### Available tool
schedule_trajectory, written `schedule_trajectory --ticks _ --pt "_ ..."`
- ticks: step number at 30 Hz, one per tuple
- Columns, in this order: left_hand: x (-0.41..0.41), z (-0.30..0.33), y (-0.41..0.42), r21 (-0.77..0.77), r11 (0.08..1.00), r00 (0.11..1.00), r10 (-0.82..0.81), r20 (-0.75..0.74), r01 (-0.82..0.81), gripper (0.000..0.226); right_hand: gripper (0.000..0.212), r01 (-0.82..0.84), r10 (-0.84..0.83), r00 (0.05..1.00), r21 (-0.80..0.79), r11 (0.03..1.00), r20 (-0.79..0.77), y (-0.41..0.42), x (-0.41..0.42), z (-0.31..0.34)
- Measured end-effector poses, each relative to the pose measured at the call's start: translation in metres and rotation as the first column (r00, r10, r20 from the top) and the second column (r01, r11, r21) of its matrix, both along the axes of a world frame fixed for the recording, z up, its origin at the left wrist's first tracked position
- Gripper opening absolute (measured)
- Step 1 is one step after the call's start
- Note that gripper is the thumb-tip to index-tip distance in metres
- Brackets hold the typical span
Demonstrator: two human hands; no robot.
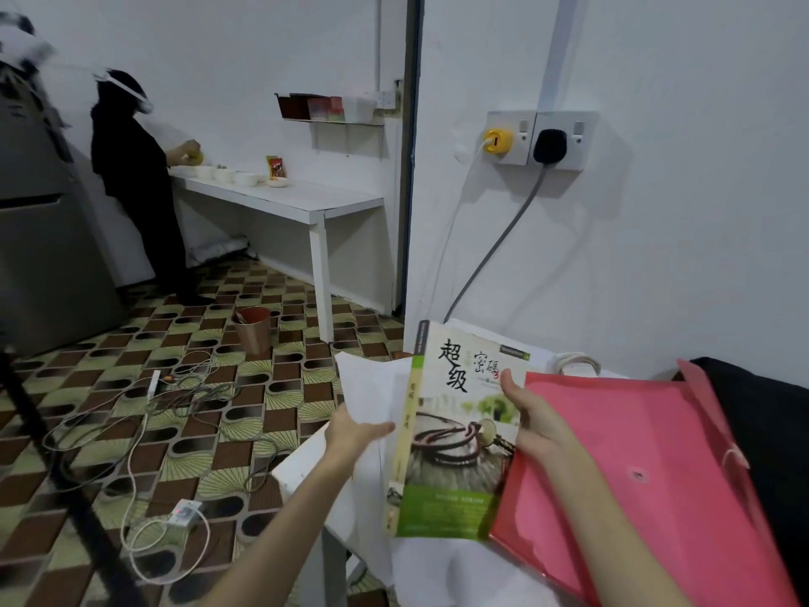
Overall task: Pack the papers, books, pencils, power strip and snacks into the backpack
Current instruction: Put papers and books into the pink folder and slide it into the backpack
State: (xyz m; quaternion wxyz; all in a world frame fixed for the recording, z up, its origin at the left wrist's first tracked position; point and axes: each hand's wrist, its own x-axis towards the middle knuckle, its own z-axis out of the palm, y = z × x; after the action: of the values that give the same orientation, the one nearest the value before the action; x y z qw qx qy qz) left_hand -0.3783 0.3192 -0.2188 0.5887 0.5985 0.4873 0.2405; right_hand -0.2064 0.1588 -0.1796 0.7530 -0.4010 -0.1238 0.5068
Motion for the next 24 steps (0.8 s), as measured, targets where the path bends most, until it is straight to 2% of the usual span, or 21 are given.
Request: schedule_trajectory --ticks 4,6,8,10,11,14,17,21,24 --pt "-0.002 0.003 0.006 -0.241 0.968 0.978 0.119 0.174 -0.075 0.037 0.078 -0.030 0.040 0.997 0.146 0.989 -0.063 -0.008 -0.001 -0.005" --pt "-0.005 0.007 0.010 -0.209 0.972 0.977 0.144 0.155 -0.110 0.037 0.072 -0.006 0.032 0.994 0.239 0.971 -0.105 -0.012 -0.003 -0.008" --pt "-0.008 0.009 0.007 -0.051 0.985 0.984 0.165 0.070 -0.162 0.062 0.071 0.047 0.004 0.987 0.311 0.949 -0.163 -0.015 -0.003 -0.013" --pt "-0.010 0.008 -0.002 0.118 0.976 0.982 0.171 0.085 -0.181 0.090 0.072 0.094 -0.019 0.977 0.350 0.932 -0.214 -0.016 -0.003 -0.016" --pt "-0.011 0.008 -0.007 0.189 0.964 0.980 0.167 0.112 -0.186 0.096 0.071 0.110 -0.026 0.973 0.363 0.925 -0.229 -0.016 -0.003 -0.017" --pt "-0.007 0.009 -0.018 0.183 0.961 0.974 0.188 0.123 -0.209 0.116 0.069 0.110 -0.015 0.971 0.390 0.914 -0.239 -0.017 -0.003 -0.017" --pt "-0.001 0.013 -0.029 0.181 0.977 0.993 0.114 -0.002 -0.112 0.129 0.065 0.098 0.005 0.969 0.406 0.908 -0.246 -0.017 -0.003 -0.018" --pt "0.000 0.023 -0.029 0.185 0.981 0.990 0.075 -0.118 -0.053 0.119 0.060 0.083 0.009 0.972 0.378 0.922 -0.235 -0.016 -0.005 -0.015" --pt "-0.003 0.033 -0.015 0.215 0.976 0.986 0.077 -0.145 -0.045 0.088 0.062 0.071 0.029 0.969 0.389 0.918 -0.245 -0.015 -0.005 -0.013"
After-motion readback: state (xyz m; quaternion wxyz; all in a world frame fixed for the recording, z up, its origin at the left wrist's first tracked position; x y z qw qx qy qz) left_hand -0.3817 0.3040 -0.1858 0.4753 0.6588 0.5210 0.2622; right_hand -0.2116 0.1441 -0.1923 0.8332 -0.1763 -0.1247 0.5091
